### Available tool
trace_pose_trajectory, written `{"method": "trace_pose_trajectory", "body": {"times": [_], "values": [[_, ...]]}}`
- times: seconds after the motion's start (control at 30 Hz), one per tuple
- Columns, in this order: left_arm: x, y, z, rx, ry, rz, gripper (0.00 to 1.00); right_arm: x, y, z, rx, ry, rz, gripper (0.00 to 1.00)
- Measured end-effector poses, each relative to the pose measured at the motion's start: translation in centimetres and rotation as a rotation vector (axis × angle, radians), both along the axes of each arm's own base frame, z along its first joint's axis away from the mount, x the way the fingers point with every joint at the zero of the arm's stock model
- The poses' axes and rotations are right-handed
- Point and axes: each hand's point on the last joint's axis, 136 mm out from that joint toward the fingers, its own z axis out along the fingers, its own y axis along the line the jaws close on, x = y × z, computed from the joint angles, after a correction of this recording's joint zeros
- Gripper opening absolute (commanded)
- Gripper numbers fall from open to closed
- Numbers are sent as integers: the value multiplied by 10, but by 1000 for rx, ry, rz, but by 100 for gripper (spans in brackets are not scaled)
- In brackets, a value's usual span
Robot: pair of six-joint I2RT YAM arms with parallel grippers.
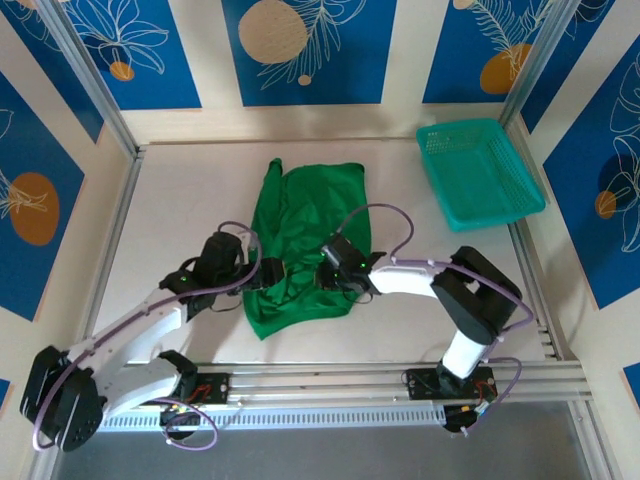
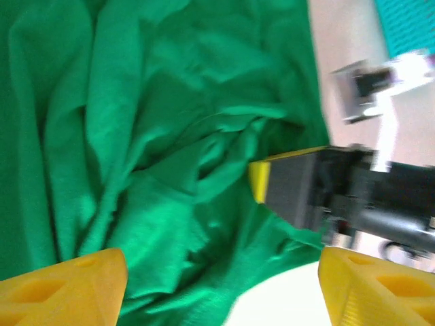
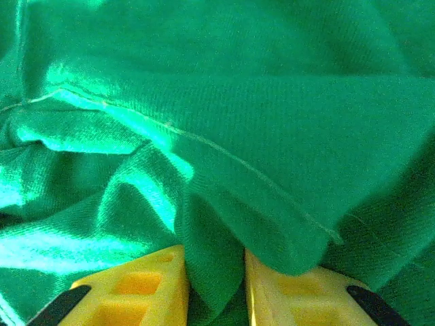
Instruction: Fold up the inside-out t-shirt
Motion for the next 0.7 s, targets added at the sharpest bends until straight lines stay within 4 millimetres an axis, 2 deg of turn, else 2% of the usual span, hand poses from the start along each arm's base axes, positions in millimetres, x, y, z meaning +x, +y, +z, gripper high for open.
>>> {"method": "trace_pose_trajectory", "body": {"times": [0.07, 0.13, 0.23, 0.27, 0.33, 0.4, 0.47, 0.53, 0.63, 0.7], "values": [[5, -4, -4, -1, -3, -8, 65, -22, -11, -1, -7, 6, -3, 29], [10, -11, -7, -12, -8, -20, 64, -42, -22, -2, 3, 16, 4, 34], [14, -23, -15, -31, 4, -56, 61, -59, -37, 3, 8, 5, 37, 52], [12, -27, -20, -30, 12, -74, 61, -62, -44, 7, 3, -6, 49, 55], [6, -37, -27, -19, 26, -123, 60, -59, -57, 21, 18, -24, 64, 56], [-3, -50, -31, 2, 29, -196, 56, -40, -73, 45, 80, -57, 26, 56], [-8, -66, -27, 18, 12, -269, 52, -21, -85, 65, 122, -95, -9, 56], [-12, -83, -18, 28, -30, -344, 50, -11, -87, 79, 137, -115, -2, 55], [-22, -106, -10, 38, -89, -448, 45, -9, -80, 78, 130, -91, 60, 54], [-29, -114, -17, 60, -92, -499, 44, -12, -78, 67, 102, -40, 95, 54]]}}
